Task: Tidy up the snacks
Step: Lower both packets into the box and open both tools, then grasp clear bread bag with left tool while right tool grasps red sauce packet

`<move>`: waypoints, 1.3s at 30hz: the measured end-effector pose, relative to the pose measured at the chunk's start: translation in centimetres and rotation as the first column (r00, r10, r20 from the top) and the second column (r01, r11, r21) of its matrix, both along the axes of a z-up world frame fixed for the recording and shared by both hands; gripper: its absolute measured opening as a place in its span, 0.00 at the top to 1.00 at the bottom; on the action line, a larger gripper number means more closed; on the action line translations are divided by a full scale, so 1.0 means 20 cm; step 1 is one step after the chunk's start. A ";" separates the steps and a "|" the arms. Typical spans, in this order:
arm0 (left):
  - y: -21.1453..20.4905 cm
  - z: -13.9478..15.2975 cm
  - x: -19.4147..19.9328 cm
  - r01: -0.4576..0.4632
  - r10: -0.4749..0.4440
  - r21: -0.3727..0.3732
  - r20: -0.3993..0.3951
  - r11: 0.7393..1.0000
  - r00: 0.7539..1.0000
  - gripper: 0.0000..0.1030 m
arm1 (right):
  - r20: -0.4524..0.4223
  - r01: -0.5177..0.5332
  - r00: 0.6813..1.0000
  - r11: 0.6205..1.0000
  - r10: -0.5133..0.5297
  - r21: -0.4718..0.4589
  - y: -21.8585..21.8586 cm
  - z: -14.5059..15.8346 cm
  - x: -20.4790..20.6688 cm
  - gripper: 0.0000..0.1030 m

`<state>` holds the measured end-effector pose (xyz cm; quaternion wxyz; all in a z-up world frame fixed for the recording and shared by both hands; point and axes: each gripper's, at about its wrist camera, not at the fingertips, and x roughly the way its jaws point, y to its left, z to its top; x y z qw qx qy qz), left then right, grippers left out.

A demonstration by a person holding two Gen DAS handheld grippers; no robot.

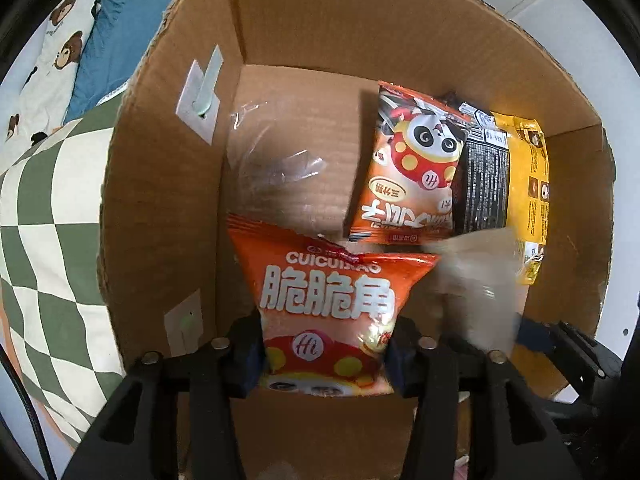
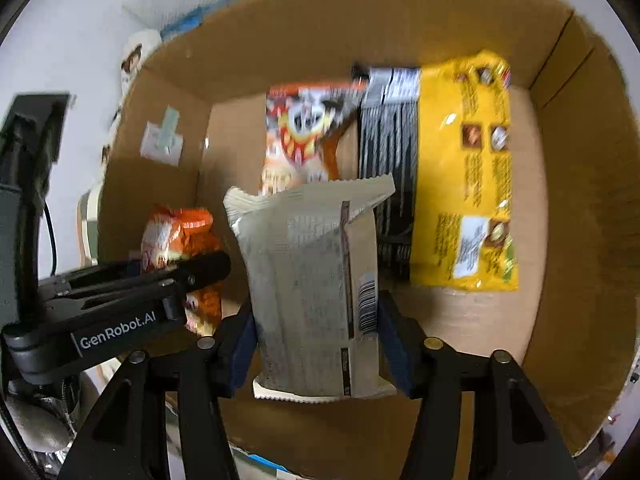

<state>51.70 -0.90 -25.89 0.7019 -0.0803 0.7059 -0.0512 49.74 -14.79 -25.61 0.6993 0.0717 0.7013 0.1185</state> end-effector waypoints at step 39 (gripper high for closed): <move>-0.09 0.77 -0.70 -0.045 -0.037 0.133 0.554 0.990 0.832 0.26 | 0.478 0.127 0.876 0.986 -0.059 -0.111 -0.26 0.82 -0.66 0.08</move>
